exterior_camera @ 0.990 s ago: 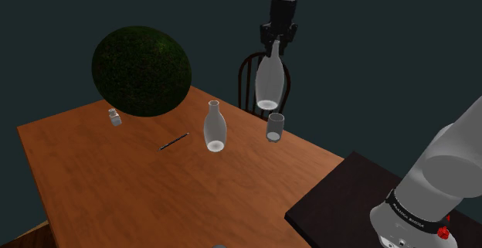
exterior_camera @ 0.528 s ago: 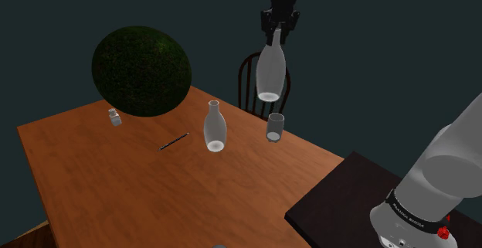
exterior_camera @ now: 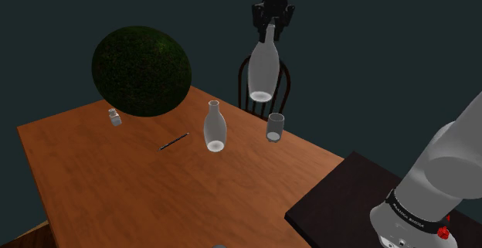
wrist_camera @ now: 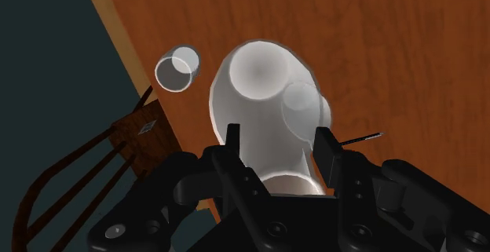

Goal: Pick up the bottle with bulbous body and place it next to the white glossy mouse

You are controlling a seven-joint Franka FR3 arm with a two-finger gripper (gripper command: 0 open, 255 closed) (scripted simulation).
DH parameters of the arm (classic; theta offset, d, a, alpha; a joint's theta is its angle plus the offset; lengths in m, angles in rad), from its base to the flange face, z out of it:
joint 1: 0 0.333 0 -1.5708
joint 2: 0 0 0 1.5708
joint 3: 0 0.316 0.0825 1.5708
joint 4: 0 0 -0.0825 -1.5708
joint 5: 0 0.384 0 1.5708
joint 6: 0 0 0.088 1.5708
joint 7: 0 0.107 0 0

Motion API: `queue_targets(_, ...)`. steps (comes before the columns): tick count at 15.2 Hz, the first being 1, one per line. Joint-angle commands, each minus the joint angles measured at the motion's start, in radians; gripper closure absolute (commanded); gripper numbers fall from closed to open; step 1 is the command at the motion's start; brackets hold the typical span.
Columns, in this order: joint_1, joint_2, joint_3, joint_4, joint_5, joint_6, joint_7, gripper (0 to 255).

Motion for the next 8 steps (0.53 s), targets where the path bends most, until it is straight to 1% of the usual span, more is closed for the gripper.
queue_targets(1,0.022,-0.009,0.027,-0.009,0.002,0.000,0.051,255)
queue_targets(8,0.100,0.023,0.128,0.031,-0.011,-0.014,0.229,255)
